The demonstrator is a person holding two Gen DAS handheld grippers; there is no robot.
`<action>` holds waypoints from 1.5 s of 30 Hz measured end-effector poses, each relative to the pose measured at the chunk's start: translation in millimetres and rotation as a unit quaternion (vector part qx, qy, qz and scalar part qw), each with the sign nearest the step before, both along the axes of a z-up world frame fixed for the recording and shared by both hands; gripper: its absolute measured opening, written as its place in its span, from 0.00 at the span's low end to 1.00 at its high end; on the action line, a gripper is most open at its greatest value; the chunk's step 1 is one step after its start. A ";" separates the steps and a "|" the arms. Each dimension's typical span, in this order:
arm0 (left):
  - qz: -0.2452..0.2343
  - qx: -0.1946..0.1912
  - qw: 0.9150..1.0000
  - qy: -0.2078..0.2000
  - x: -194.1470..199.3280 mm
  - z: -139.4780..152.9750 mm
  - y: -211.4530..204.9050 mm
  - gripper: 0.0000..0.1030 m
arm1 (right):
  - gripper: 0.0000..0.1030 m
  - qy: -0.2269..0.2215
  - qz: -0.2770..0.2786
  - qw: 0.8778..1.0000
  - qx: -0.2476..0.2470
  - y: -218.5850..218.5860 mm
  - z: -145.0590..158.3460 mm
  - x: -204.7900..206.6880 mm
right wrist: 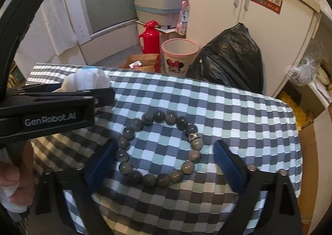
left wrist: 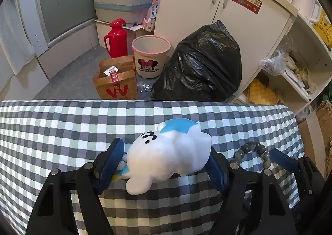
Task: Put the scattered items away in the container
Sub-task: 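Reach left tool to the white plush toy while right tool reaches the bead bracelet, then close left tool on the white plush toy while right tool grasps the bead bracelet, then lift the plush toy with left tool while right tool carries the bracelet toward the box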
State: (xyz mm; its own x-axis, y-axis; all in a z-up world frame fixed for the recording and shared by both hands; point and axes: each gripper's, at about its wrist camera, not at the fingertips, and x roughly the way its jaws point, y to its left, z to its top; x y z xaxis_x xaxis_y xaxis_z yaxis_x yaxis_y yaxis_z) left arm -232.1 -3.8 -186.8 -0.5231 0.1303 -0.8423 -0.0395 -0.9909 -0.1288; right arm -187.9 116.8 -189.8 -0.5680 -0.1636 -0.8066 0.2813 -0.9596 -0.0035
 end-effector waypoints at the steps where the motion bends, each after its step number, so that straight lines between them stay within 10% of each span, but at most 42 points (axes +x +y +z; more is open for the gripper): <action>1: 0.000 0.001 1.000 0.001 0.7 0.2 0.1 0.75 | 0.75 0.002 -0.002 1.000 0.001 1.0 0.7 0.1; 7: -0.001 0.008 1.000 0.001 4.4 2.6 -5.0 0.75 | 0.22 0.017 -0.016 1.000 0.007 10.1 5.8 3.6; 45: 0.002 -0.009 0.995 0.102 87.4 111.7 -11.6 0.74 | 0.22 0.095 -0.019 0.994 -0.053 23.6 104.0 76.8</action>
